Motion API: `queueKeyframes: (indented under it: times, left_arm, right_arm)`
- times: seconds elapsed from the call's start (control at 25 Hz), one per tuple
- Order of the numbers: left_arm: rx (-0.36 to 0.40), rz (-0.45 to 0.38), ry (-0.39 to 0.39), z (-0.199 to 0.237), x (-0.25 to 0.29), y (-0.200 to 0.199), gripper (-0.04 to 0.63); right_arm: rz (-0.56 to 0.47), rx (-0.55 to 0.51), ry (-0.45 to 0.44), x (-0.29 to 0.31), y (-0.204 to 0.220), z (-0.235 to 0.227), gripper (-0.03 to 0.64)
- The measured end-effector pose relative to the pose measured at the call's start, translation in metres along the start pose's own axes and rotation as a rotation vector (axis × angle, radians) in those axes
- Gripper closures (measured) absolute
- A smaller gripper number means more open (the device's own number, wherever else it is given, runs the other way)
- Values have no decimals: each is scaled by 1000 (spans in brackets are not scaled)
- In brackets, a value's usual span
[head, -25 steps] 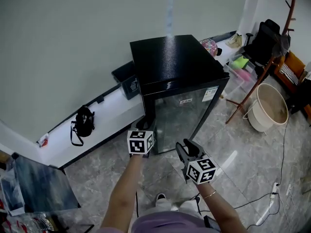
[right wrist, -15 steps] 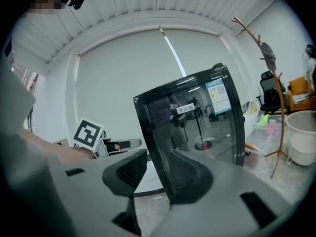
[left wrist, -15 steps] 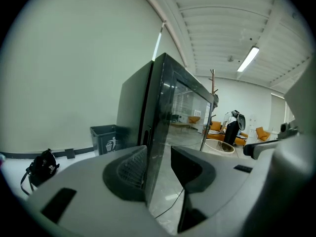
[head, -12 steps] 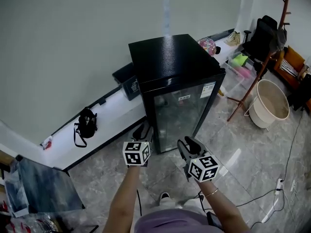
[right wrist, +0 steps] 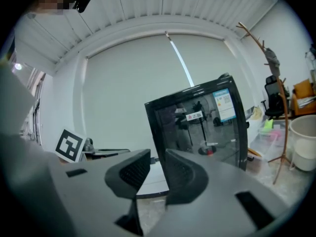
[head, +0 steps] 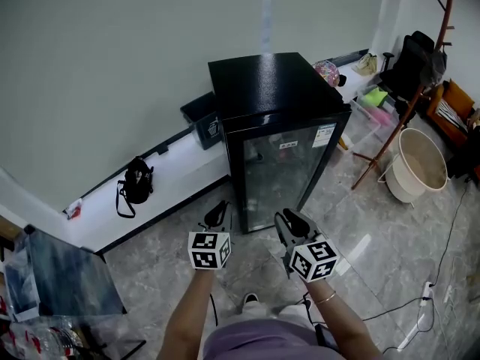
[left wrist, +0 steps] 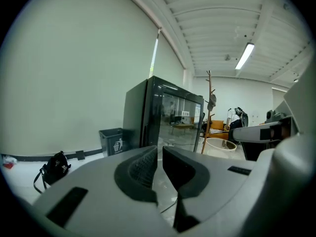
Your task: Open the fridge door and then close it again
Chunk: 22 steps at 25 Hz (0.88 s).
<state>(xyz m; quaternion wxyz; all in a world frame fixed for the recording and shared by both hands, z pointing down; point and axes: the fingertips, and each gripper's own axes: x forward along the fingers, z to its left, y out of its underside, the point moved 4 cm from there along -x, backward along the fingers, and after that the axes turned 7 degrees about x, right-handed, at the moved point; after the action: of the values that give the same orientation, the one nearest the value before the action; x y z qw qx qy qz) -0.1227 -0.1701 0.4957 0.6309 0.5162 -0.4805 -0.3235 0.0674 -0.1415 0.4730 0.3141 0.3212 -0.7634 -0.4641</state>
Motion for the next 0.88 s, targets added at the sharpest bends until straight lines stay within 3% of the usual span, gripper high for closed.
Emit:
queueKeyframes:
  times: [0.24, 0.88]
  left_arm:
    - [-8, -19, -12, -9, -22, 2, 586]
    - [-44, -17, -10, -19, -50, 17, 591]
  right_arm:
    - [-2, -15, -2, -11, 0, 4, 612]
    - [55, -46, 70, -29, 18, 7, 614]
